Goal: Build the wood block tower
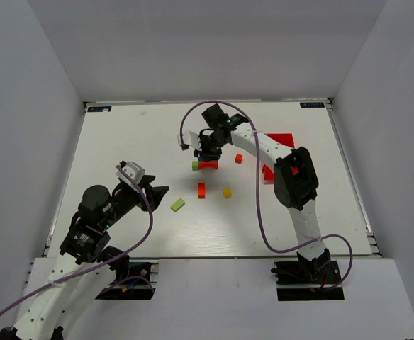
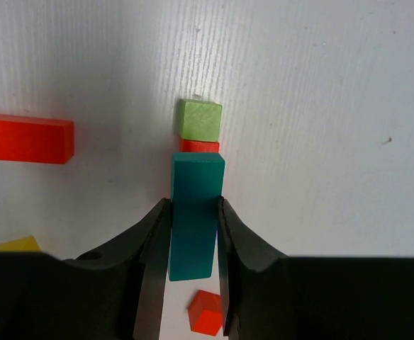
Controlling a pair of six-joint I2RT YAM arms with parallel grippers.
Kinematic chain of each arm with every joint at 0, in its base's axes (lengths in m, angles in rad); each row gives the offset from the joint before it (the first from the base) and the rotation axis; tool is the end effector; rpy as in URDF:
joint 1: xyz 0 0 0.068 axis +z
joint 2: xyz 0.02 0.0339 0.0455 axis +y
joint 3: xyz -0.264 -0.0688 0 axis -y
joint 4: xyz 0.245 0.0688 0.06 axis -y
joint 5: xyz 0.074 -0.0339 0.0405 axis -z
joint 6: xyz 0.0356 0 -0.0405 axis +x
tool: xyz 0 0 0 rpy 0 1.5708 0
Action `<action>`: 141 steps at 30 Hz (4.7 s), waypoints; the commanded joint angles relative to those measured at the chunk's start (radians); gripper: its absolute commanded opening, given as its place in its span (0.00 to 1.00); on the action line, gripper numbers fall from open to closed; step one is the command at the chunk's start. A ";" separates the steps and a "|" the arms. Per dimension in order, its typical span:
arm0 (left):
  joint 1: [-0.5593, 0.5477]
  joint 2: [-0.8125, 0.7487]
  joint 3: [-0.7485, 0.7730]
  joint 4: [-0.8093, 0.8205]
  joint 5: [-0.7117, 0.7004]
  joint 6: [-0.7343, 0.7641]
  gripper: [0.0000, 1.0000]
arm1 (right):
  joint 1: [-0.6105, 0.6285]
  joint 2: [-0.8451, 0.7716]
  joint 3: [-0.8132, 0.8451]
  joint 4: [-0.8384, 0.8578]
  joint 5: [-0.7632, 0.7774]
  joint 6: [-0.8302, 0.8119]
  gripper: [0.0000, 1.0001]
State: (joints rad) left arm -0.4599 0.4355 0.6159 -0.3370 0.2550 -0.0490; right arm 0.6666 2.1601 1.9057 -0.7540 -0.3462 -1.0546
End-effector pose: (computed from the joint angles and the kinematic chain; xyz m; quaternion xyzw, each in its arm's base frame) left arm 0.1018 -0.0604 0.3109 0.2347 0.7214 -0.2557 0.5993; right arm 0.3668 0.3040 0.2384 -0.7487 0.5808 0.1097 0.3001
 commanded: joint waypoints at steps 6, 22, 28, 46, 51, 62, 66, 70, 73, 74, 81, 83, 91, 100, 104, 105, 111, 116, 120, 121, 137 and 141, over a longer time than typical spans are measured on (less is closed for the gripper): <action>0.006 0.002 0.013 -0.005 0.013 0.005 0.67 | 0.041 0.030 0.072 -0.018 0.027 0.019 0.00; 0.006 0.002 0.013 -0.005 0.013 0.005 0.67 | 0.060 0.089 0.111 0.022 0.078 0.065 0.00; 0.006 0.002 0.013 -0.005 0.013 0.005 0.67 | 0.064 0.106 0.118 0.027 0.082 0.076 0.00; 0.006 0.002 0.013 -0.005 0.023 0.005 0.68 | 0.071 0.138 0.128 0.022 0.105 0.081 0.01; 0.006 0.002 0.013 -0.005 0.023 0.005 0.68 | 0.073 0.141 0.130 0.025 0.110 0.079 0.03; 0.006 0.002 0.013 -0.005 0.023 0.005 0.68 | 0.074 0.145 0.130 0.025 0.127 0.065 0.09; 0.006 0.002 0.013 -0.005 0.023 0.005 0.68 | 0.071 0.144 0.131 0.028 0.130 0.053 0.09; 0.006 0.002 0.013 -0.005 0.023 0.005 0.68 | 0.071 0.145 0.131 0.025 0.131 0.038 0.09; 0.006 0.002 0.013 -0.005 0.023 0.005 0.68 | 0.070 0.149 0.136 0.024 0.130 0.030 0.09; 0.006 0.002 0.013 -0.005 0.023 0.005 0.68 | 0.074 0.152 0.136 0.025 0.134 0.028 0.09; 0.006 0.002 0.013 -0.005 0.023 0.005 0.68 | 0.071 0.156 0.145 0.024 0.128 0.036 0.09; 0.006 0.002 0.013 -0.005 0.023 0.005 0.68 | 0.073 0.159 0.147 0.022 0.125 0.039 0.10; 0.006 0.002 0.013 -0.005 0.023 0.005 0.68 | 0.071 0.165 0.151 0.022 0.122 0.047 0.10; 0.006 0.002 0.013 -0.005 0.023 0.005 0.68 | 0.071 0.164 0.151 0.019 0.116 0.050 0.11; 0.006 0.002 0.013 -0.005 0.023 0.005 0.68 | 0.071 0.165 0.150 0.018 0.116 0.050 0.13; 0.006 0.002 0.013 -0.005 0.023 0.005 0.68 | 0.068 0.164 0.151 0.018 0.116 0.048 0.13; 0.006 0.002 0.013 -0.005 0.023 0.005 0.68 | 0.071 0.167 0.150 0.016 0.108 0.050 0.13; 0.006 0.002 0.013 -0.005 0.023 0.005 0.68 | 0.073 0.165 0.151 0.013 0.105 0.050 0.13; 0.006 0.002 0.013 -0.005 0.023 0.005 0.68 | 0.071 0.161 0.150 0.009 0.099 0.050 0.13; 0.006 0.002 0.013 -0.005 0.023 0.005 0.68 | 0.071 0.162 0.151 0.012 0.101 0.048 0.13; 0.006 0.011 0.013 -0.005 0.023 0.005 0.68 | 0.073 0.161 0.153 -0.008 0.082 0.042 0.13; 0.015 0.011 0.013 -0.005 0.023 0.005 0.69 | 0.071 0.164 0.153 -0.007 0.084 0.045 0.13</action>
State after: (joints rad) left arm -0.4530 0.4431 0.6159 -0.3374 0.2703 -0.0483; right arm 0.7345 2.3142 2.0159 -0.7467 -0.2420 -1.0058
